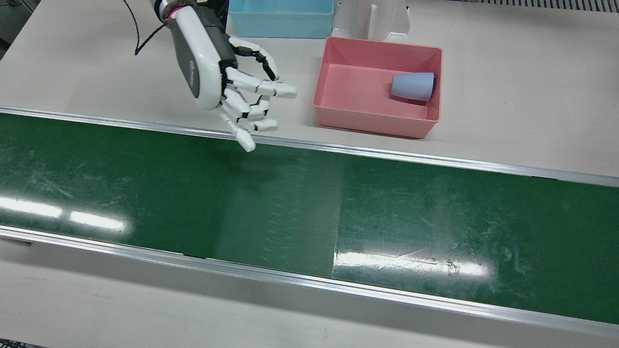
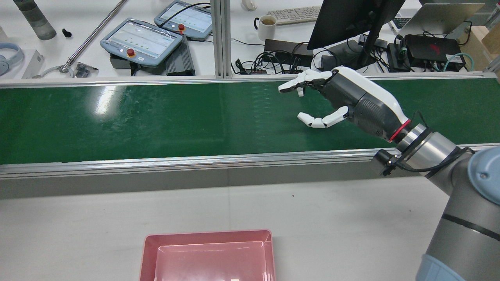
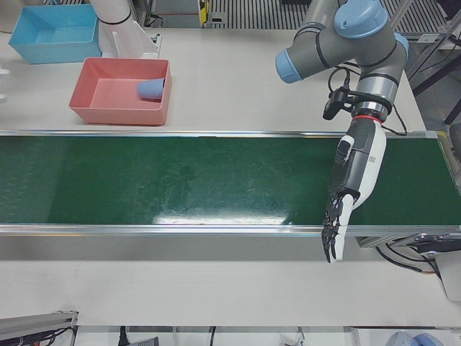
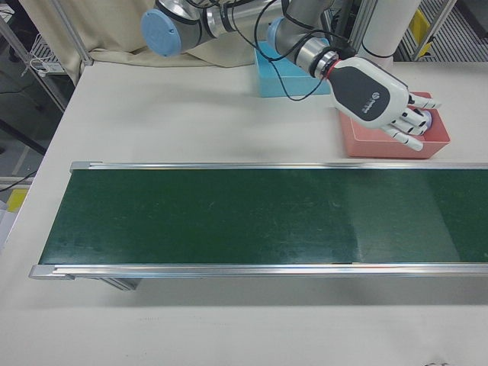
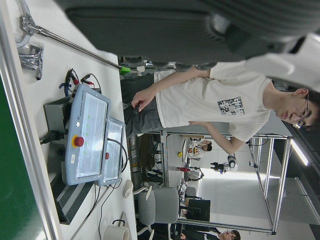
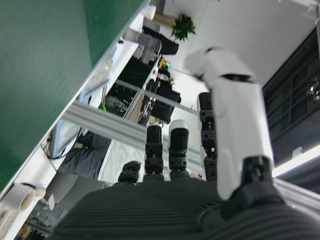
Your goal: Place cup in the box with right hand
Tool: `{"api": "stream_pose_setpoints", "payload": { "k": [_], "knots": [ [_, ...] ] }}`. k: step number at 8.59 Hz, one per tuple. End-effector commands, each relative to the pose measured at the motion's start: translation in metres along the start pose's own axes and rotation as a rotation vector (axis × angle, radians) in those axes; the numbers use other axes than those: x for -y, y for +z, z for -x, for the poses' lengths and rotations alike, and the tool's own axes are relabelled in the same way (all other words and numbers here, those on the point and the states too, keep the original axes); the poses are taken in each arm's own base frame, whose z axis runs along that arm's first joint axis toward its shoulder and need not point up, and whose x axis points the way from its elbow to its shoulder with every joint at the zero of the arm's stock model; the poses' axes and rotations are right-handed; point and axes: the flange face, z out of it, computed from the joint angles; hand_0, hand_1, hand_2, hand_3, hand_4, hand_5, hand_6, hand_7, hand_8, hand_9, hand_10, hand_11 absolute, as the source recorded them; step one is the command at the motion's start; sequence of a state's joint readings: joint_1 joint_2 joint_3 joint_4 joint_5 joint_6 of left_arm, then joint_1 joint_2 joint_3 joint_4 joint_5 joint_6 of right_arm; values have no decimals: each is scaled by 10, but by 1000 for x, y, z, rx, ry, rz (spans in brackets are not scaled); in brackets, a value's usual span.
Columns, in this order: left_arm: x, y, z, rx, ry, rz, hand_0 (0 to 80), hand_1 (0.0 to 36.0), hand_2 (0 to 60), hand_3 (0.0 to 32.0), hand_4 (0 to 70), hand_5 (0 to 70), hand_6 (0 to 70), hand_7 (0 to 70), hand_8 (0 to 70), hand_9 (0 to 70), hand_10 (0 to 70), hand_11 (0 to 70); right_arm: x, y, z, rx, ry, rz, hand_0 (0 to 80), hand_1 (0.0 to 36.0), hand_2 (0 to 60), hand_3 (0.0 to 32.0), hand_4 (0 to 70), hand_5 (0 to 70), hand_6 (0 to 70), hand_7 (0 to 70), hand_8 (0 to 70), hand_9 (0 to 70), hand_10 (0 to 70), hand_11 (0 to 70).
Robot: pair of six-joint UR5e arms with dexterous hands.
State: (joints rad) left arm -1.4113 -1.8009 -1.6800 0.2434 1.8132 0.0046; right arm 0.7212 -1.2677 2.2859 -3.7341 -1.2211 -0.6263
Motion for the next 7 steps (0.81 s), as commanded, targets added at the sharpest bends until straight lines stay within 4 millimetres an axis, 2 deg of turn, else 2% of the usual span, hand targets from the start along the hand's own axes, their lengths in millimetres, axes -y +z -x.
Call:
{"api": "stream_pose_setpoints", "payload": {
  "k": [1,2,3,4,5,6,7],
  "knots": [
    [-1,0,0,0,0,1,0,0,0,0,0,0,0,0,0,0,0,0,120,34,49,148,74,-102,620,289,346,0,334,94,178,700,138,312,42,87],
    [-1,0,0,0,0,1,0,0,0,0,0,0,0,0,0,0,0,0,163,45,61,178,84,-156,602,259,293,0,364,85,173,700,133,304,37,77],
    [-1,0,0,0,0,1,0,0,0,0,0,0,0,0,0,0,0,0,203,39,85,223,75,-216,590,233,227,0,340,81,166,700,131,294,30,67],
    [-1,0,-1,-2,0,1,0,0,0,0,0,0,0,0,0,0,0,0,249,33,94,240,102,-270,589,208,139,0,375,74,159,699,126,280,24,56],
    [-1,0,0,0,0,1,0,0,0,0,0,0,0,0,0,0,0,0,293,25,110,267,121,-299,572,179,68,0,345,67,145,639,114,251,8,30],
    [-1,0,0,0,0,1,0,0,0,0,0,0,0,0,0,0,0,0,340,2,138,317,93,-375,557,163,62,0,356,62,149,664,117,262,8,28],
    [-1,0,0,0,0,1,0,0,0,0,0,0,0,0,0,0,0,0,368,-20,164,361,73,-426,531,134,40,0,334,57,148,664,122,271,14,35]
  ]
}}
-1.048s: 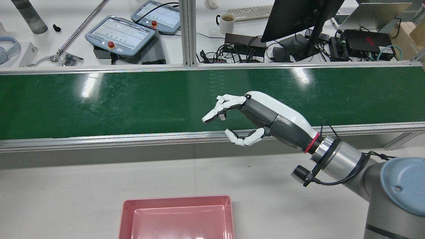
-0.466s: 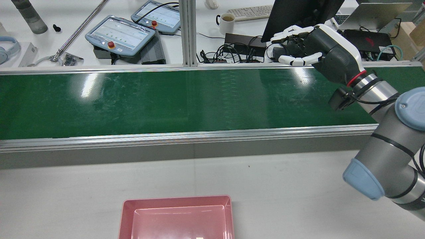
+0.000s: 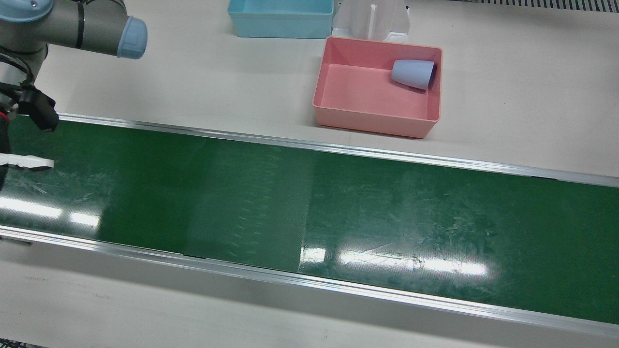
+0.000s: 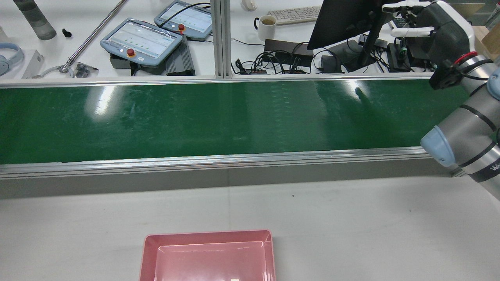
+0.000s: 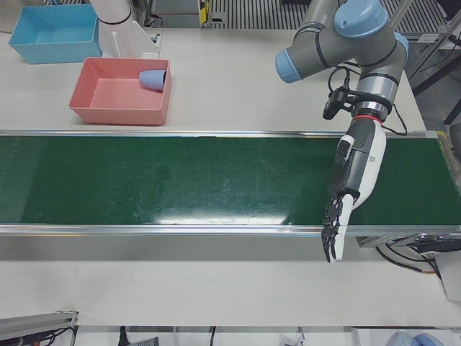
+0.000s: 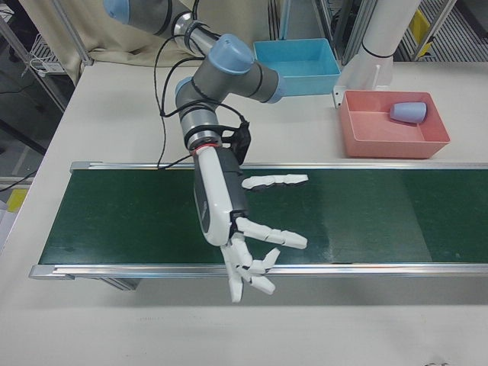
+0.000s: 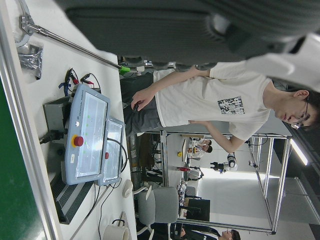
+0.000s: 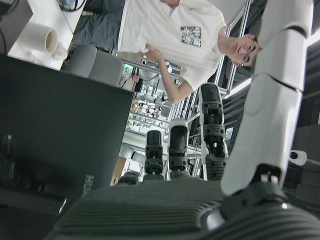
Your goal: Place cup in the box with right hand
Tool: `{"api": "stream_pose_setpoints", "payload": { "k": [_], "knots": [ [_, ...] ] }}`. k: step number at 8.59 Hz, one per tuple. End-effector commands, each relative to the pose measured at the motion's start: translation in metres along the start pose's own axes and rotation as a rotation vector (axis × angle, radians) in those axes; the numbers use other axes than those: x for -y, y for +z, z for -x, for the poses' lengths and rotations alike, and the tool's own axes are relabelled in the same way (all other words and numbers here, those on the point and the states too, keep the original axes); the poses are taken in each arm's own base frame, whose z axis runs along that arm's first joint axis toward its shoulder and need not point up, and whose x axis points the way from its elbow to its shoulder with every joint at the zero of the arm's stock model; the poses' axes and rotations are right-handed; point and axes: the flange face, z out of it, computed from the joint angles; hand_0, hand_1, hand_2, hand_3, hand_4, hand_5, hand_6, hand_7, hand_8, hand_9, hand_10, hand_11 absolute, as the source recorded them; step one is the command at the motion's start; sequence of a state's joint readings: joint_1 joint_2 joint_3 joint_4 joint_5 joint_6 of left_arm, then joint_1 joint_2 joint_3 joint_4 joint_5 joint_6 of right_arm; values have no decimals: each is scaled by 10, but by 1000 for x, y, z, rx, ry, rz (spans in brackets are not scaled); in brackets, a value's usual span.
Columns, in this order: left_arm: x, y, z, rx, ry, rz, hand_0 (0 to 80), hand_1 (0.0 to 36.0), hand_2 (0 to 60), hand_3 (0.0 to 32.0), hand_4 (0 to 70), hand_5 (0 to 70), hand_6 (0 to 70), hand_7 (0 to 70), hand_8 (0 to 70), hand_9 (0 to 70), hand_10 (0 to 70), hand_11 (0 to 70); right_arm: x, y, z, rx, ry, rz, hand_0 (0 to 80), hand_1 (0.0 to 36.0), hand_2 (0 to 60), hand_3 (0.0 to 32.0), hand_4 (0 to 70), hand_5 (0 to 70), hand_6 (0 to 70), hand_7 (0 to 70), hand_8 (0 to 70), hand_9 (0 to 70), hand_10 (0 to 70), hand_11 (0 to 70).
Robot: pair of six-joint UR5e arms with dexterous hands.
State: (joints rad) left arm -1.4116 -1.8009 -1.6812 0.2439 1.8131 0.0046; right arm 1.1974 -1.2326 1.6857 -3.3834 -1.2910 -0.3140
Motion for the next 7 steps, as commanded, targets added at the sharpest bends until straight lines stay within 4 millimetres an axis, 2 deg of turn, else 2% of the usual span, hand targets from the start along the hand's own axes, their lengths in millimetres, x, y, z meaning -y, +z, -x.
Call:
{"api": "stream_pose_setpoints", "payload": {
  "k": [1,2,3,4,5,6,7],
  "knots": [
    [0,0,0,0,0,0,0,0,0,0,0,0,0,0,0,0,0,0,106,-9,91,125,-36,-120,523,123,32,0,344,54,152,686,126,283,22,46],
    [0,0,0,0,0,0,0,0,0,0,0,0,0,0,0,0,0,0,139,-20,122,135,-38,-134,512,118,53,0,312,53,151,681,125,284,23,47],
    [0,0,-1,-1,0,2,0,0,0,0,0,0,0,0,0,0,0,0,165,-47,141,150,-38,-160,500,107,43,0,297,50,149,678,125,281,19,40],
    [1,-1,-1,-1,0,0,0,0,0,0,0,0,0,0,0,0,0,0,178,-72,169,170,-39,-178,488,96,42,0,257,48,145,662,123,274,10,28],
    [1,-1,-1,-1,0,0,0,0,0,0,0,0,0,0,0,0,0,0,172,-83,194,183,-43,-157,474,69,13,0,248,41,148,696,124,278,5,17],
    [1,-1,-1,-1,0,0,0,0,0,0,0,0,0,0,0,0,0,0,161,-105,215,216,-51,-138,461,36,0,0,246,32,151,700,123,284,1,9],
    [0,0,-1,-1,0,0,0,0,0,0,0,0,0,0,0,0,0,0,150,-128,216,221,-52,-120,456,16,0,0,221,29,145,698,121,282,0,1]
  ]
}}
